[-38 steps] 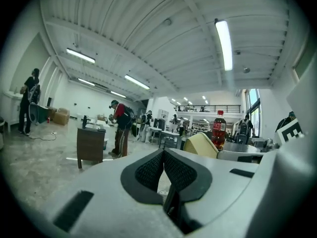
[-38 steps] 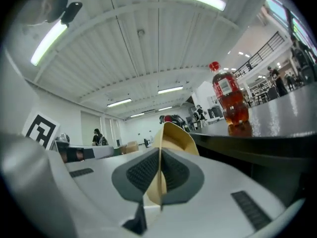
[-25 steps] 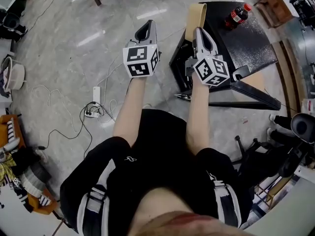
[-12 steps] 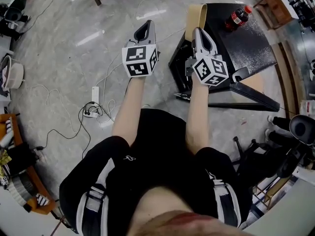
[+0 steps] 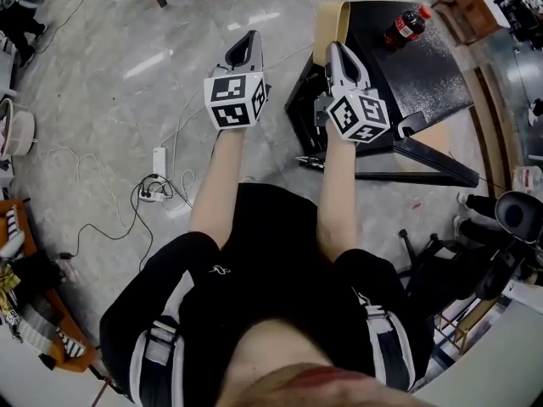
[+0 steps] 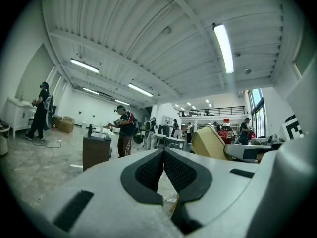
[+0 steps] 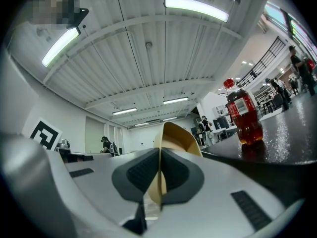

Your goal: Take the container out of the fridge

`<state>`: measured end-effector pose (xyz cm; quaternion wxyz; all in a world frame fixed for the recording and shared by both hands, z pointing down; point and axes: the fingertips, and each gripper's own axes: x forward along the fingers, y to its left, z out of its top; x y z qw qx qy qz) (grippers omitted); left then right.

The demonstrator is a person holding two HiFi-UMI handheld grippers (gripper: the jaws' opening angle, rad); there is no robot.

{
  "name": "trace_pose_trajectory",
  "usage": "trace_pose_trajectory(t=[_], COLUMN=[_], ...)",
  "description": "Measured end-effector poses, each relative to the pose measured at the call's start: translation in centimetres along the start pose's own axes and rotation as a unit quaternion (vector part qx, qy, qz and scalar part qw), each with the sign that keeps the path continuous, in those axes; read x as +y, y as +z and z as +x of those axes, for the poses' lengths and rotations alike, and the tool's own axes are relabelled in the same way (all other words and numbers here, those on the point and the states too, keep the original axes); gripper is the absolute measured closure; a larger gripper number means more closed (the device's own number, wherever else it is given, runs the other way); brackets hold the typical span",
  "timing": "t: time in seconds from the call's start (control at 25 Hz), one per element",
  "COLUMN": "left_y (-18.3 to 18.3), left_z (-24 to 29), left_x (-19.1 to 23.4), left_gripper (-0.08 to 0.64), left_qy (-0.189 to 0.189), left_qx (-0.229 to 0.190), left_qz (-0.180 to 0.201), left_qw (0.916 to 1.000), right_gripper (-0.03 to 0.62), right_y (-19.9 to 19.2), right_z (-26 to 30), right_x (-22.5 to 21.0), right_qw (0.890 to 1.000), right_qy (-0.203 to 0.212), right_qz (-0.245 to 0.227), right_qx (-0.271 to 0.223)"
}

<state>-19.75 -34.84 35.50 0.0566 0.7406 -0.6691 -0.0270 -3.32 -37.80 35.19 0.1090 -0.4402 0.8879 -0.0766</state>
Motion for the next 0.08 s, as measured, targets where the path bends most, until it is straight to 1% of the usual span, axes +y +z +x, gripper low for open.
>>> trace_pose_trajectory(t=[0.08], left_y=[0.10], left_z=[0.24], left_x=[0.08], left_gripper=[0.552], left_qy=[-0.002], left_qx=[-0.001], left_qz=[0.000], left_qw=[1.0000], right_gripper=[0.574], right_y=[0.13], right_z=[0.24], right_x=[0.04], right_qw=[1.000], right_qy=[0.002], right_qz=[-0.002], right_qx=[-0.002])
